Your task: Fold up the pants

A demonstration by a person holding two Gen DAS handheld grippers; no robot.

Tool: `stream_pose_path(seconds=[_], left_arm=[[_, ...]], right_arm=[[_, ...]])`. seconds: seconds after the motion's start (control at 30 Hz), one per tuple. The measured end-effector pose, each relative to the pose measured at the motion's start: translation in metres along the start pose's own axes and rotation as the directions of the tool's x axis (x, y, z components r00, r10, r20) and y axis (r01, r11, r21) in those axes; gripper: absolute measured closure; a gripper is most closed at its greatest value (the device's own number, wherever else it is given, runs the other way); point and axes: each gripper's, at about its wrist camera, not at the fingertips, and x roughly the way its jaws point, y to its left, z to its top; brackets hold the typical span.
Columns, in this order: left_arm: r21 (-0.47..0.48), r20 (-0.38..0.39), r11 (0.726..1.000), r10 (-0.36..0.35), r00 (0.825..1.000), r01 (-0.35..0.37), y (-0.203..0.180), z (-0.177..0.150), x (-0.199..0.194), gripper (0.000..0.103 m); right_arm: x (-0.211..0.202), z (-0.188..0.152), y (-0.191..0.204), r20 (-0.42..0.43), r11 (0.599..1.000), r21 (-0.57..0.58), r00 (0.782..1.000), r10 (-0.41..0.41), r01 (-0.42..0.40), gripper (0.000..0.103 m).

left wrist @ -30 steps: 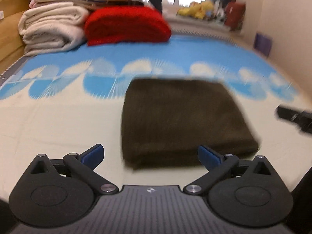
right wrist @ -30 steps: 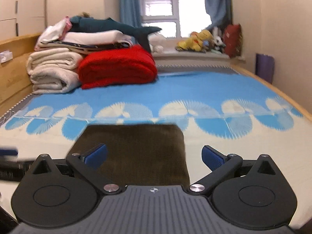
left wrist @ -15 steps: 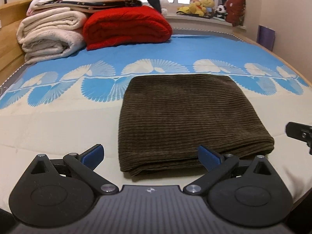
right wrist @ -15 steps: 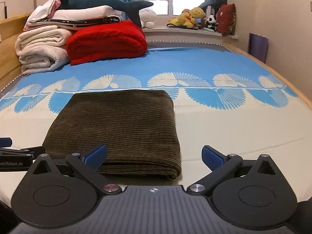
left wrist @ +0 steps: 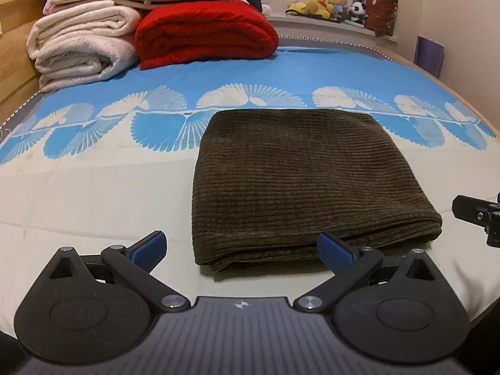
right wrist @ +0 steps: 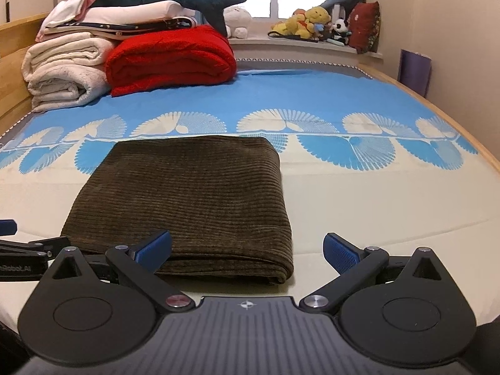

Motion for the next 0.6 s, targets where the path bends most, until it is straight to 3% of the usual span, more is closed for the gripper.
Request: stream_pose_path(seconds=[0.6], left_arm=[[-0.029, -0.015, 1.0, 0.002, 1.0, -0.002, 0.002, 0.0006, 0.0013, 0.0]], right_arm=[[0.0015, -0.0018, 0.0006, -0.021, 1.0, -0.009, 1.0, 0.01, -0.01, 0.001]])
